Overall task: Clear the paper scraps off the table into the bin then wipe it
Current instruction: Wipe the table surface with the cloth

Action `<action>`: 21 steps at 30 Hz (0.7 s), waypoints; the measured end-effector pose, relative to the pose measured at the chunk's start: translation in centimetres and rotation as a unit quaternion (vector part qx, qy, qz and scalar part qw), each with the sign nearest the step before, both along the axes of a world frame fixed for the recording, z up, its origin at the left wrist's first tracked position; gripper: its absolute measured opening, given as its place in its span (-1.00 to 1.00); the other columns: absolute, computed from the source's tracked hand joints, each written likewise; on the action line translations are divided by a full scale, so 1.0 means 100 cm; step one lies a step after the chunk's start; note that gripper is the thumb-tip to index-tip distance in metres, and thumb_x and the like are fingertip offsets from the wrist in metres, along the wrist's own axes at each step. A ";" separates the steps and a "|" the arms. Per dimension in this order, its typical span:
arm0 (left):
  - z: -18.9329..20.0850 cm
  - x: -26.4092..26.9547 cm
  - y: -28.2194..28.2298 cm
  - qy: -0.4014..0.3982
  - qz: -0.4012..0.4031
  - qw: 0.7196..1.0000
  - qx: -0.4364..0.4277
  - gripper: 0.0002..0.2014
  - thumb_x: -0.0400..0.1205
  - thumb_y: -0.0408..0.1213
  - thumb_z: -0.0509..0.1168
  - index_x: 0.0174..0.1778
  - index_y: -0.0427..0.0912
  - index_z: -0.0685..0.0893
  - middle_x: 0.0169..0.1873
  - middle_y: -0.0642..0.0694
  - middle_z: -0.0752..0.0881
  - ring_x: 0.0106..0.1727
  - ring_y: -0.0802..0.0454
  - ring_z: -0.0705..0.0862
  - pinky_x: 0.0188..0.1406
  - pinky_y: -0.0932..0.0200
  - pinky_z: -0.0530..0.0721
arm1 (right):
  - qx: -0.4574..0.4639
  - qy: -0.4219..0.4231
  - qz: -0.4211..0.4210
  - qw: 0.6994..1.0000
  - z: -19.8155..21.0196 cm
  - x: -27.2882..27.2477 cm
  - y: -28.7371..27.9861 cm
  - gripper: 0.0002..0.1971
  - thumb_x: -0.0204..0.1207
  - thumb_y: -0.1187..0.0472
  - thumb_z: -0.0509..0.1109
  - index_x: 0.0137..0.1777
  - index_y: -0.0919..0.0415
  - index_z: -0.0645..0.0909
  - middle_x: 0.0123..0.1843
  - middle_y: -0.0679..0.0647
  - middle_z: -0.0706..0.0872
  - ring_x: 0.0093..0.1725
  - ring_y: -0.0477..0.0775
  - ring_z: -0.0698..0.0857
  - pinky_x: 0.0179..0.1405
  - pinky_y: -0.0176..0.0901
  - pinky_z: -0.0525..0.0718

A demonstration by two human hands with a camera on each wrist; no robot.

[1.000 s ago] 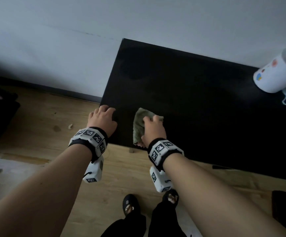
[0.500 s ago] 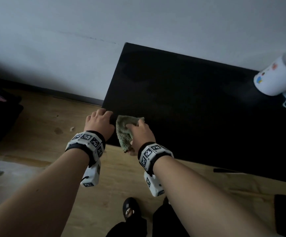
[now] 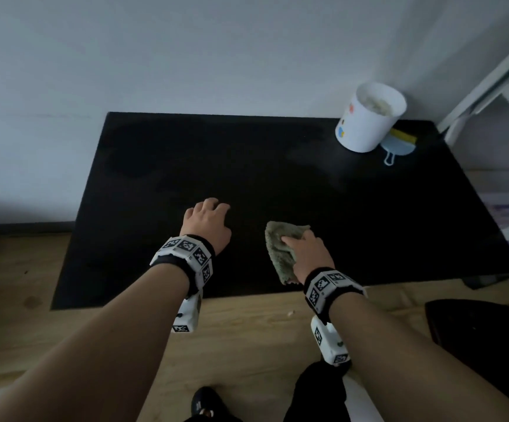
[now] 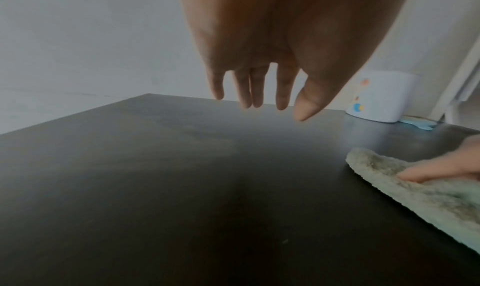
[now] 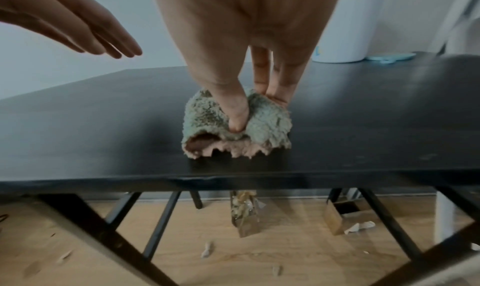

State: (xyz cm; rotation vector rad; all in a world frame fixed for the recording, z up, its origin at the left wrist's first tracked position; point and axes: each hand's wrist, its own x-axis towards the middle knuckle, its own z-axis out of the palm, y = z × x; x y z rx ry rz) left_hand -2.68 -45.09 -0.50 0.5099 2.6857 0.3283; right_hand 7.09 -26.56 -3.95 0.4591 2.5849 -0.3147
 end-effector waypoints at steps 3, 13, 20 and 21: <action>0.005 -0.007 0.049 -0.003 -0.023 1.000 -0.008 -0.44 0.65 -0.22 0.19 0.60 -0.03 0.26 0.62 -0.12 0.21 0.63 -0.12 0.21 0.62 -0.08 0.19 | 0.007 -0.009 -0.027 1.000 0.002 0.004 0.047 -0.20 0.41 0.25 0.54 0.60 -0.12 0.25 0.53 0.16 0.24 0.45 0.21 0.37 0.34 0.03 0.59; 0.005 -0.026 0.247 0.001 -0.060 0.998 -0.009 -0.44 0.64 -0.23 0.18 0.60 -0.04 0.26 0.61 -0.10 0.22 0.62 -0.10 0.21 0.62 -0.04 0.17 | 0.019 -0.018 -0.075 0.997 0.006 -0.012 0.241 -0.19 0.43 0.23 0.54 0.61 -0.15 0.24 0.56 0.13 0.22 0.49 0.19 0.35 0.42 0.02 0.53; -0.002 -0.044 0.384 0.001 -0.067 0.998 -0.009 -0.45 0.62 -0.24 0.19 0.58 -0.04 0.30 0.58 -0.10 0.27 0.60 -0.11 0.23 0.60 -0.02 0.17 | 0.020 -0.033 -0.075 0.996 0.007 -0.043 0.375 -0.24 0.48 0.26 0.48 0.61 -0.16 0.25 0.58 0.17 0.19 0.50 0.25 0.33 0.43 0.06 0.53; -0.002 -0.047 0.398 0.002 -0.068 0.998 -0.009 -0.45 0.62 -0.24 0.19 0.58 -0.04 0.30 0.58 -0.10 0.27 0.60 -0.11 0.24 0.59 -0.02 0.17 | 0.021 -0.033 -0.076 0.996 0.006 -0.047 0.391 -0.22 0.46 0.26 0.50 0.61 -0.17 0.25 0.58 0.17 0.19 0.50 0.25 0.33 0.43 0.06 0.53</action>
